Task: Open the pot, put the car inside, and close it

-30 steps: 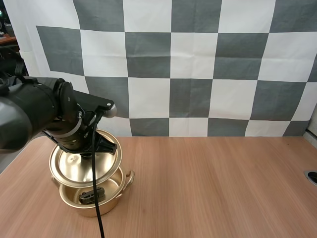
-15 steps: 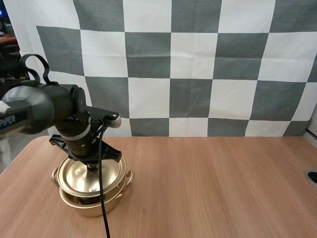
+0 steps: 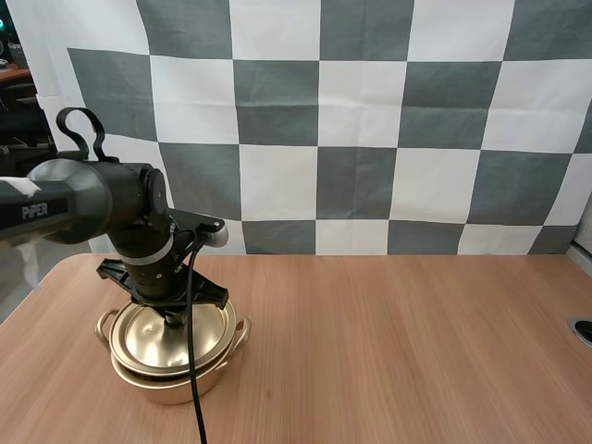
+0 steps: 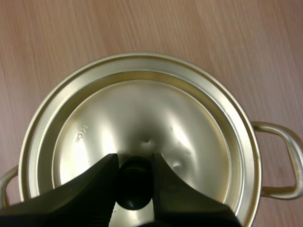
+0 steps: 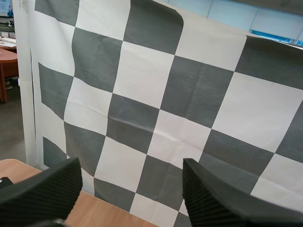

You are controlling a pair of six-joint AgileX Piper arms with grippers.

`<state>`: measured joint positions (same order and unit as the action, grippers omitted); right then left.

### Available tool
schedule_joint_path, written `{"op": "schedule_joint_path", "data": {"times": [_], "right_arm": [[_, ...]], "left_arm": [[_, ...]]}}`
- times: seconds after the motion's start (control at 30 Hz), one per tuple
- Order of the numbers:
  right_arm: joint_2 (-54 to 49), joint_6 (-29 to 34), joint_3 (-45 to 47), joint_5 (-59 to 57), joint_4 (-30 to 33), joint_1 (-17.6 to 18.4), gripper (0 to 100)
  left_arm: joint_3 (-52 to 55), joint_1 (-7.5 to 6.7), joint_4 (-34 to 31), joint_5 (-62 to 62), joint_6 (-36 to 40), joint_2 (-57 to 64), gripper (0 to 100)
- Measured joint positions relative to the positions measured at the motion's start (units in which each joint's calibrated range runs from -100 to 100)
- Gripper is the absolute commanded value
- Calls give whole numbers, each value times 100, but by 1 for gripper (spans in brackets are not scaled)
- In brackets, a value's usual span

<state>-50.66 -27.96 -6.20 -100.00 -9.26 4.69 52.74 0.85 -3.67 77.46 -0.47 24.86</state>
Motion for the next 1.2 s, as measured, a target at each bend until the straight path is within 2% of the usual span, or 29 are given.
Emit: {"op": "schedule_joint_path", "data": {"times": [0.23,0.3,0.43,0.57,0.6,0.63,0.97,1.2], "right_arm": [[0,0,0,0,0,0,100],[0,0,0,0,0,0,100],[0,-51,0,0,-13,0,100],[0,-111,0,0,-34,0,100],[0,-111,0,0,-34,0,100],[0,-111,0,0,-52,0,100],[0,-111,0,0,-115,0,100],[0,-111,0,0,-115,0,100]], "left_arm": [[0,0,0,56,0,-109,0],[0,0,0,56,0,-134,6],[0,0,0,-117,333,-134,35],[0,0,-141,-100,244,-134,85],[0,0,-138,-75,192,-134,95],[0,0,-138,-26,142,-134,100],[0,0,-138,-188,-29,-134,100],[-366,0,-138,-121,-29,-46,100]]}}
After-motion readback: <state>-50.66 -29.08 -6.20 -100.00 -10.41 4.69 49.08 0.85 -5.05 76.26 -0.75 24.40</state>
